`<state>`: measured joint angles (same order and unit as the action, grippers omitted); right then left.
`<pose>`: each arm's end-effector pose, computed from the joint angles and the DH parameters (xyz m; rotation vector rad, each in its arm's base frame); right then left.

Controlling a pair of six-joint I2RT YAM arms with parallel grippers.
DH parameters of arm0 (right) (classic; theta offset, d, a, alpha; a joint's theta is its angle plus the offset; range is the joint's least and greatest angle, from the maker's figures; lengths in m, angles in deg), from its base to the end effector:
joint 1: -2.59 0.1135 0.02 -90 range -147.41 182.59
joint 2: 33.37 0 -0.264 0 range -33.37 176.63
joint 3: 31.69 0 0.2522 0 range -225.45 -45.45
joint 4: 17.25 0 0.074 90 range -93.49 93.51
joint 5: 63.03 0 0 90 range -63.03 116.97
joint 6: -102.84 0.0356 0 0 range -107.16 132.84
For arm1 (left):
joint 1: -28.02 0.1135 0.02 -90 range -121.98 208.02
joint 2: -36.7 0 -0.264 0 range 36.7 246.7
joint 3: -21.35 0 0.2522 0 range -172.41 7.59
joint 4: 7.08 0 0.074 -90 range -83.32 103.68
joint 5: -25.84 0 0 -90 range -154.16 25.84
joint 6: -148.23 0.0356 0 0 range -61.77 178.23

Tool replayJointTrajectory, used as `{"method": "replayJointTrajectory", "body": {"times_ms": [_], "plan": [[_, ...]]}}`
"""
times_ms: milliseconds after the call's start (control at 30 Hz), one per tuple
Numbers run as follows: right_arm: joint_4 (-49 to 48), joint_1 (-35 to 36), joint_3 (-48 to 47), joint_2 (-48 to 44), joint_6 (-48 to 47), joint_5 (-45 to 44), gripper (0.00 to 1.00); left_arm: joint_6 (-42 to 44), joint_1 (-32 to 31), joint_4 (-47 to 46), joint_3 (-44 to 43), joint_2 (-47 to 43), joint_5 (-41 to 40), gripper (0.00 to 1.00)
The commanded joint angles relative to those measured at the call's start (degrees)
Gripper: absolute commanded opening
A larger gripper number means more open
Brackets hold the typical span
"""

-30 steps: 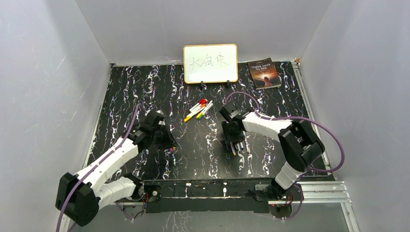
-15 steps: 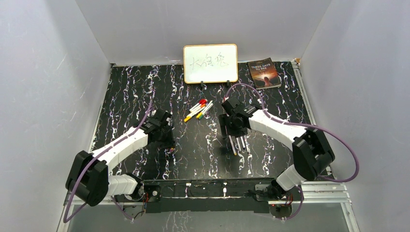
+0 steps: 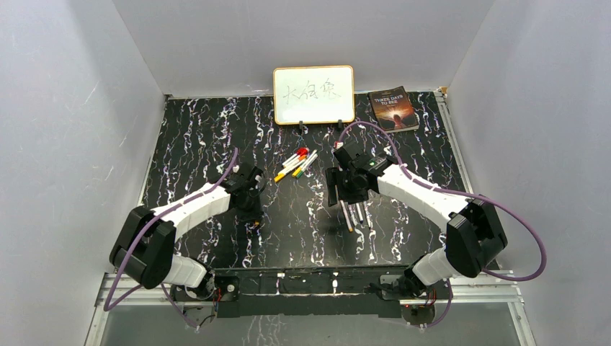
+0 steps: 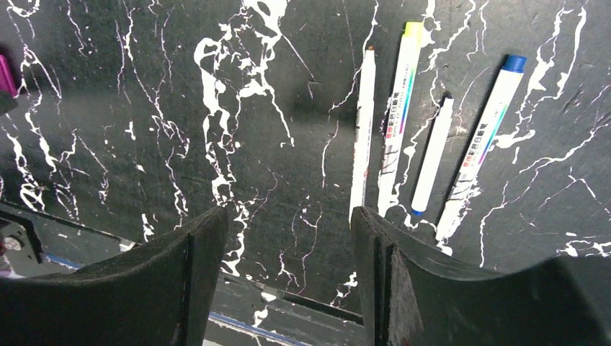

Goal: Open the pen caps
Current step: Place the pen cap at the center of the board.

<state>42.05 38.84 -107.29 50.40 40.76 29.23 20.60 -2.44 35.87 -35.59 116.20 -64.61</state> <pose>0.2274 0.1685 0.2389 -0.2150 2.8007 0.3441 0.2158 -0.1266 0.1766 -0.1752 2.7591 -0.3269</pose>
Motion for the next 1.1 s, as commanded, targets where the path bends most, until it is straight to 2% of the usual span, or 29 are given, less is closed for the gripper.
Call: {"method": "replayJointTrajectory", "body": {"times_ms": [0,333,667,833,1067], "plan": [[-0.6,0.0,-1.69,-2.69,1.03,1.18,0.62,0.39,-1.47,0.97,-1.94,1.88,-2.64,0.07],[-1.24,0.04,-0.47,-3.51,1.52,2.16,0.62,0.08,-2.24,4.07,-2.29,4.27,-6.53,0.16],[-1.68,0.13,0.77,-4.52,1.78,3.14,0.62,-0.27,-2.26,2.05,-1.3,5.93,-4.97,0.29],[-2.01,0.17,1.69,-5.05,1.96,3.56,0.63,-0.4,-2.29,3.67,-2.37,4.8,-5.3,0.33],[-2.45,0.31,2.21,-5.48,1.88,4.53,0.67,-0.75,-2.27,7.26,-5.02,-0.15,-5.27,0.46]]}}
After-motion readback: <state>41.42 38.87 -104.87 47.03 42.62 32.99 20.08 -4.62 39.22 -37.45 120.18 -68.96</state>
